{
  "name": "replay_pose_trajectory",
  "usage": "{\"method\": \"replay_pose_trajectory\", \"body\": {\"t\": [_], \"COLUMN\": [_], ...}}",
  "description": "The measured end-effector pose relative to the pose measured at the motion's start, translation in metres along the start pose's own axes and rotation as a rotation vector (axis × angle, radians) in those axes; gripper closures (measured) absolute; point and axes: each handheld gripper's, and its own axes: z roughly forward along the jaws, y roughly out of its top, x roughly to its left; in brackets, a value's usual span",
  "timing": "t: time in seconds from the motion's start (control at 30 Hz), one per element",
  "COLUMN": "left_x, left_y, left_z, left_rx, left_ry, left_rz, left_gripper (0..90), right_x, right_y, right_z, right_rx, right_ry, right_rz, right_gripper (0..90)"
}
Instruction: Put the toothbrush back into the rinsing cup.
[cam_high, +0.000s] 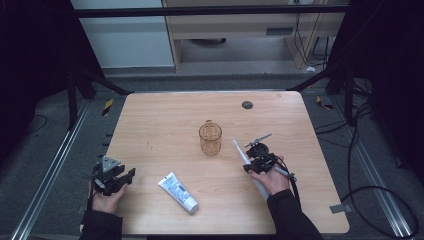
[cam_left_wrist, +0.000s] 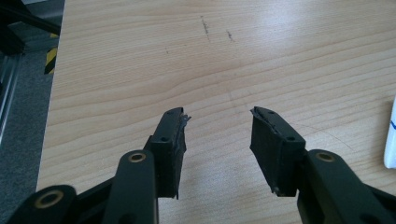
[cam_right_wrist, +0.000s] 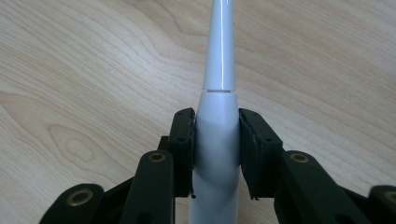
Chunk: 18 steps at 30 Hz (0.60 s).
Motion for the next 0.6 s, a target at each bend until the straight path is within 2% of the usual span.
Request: {"method": "replay_pose_trajectory", "body": {"t": [0.37, 0.4, 0.53, 0.57, 0.6], "left_x": [0.0, 0.0, 0.0, 0.0, 0.0], "left_y": [0.0, 0.0, 0.0, 0.0, 0.0], "left_z": [0.0, 0.0, 0.0, 0.0, -0.001], "left_rx": [-0.002, -0.002, -0.003, -0.003, -0.004], "left_ry": [0.001, 0.001, 0.001, 0.001, 0.001], "left_rz": [0.0, 0.0, 0.0, 0.0, -0.001], "left_gripper": [54.1, 54.1, 54.1, 54.2, 54.1], "right_x": [-0.01, -0.01, -0.012, -0.012, -0.013], "right_y": [0.006, 0.006, 0.007, 0.007, 0.007], "right_z": [-0.035, -0.035, -0.046, -0.046, -0.049], "right_rx": [-0.15, -0.15, -0.226, -0.226, -0.26], "right_ry": [-0.001, -0.001, -0.014, -0.014, -0.019], "right_rz": [0.03, 0.03, 0.036, 0.036, 0.034], "right_gripper": [67.7, 67.7, 67.8, 67.8, 67.7]}}
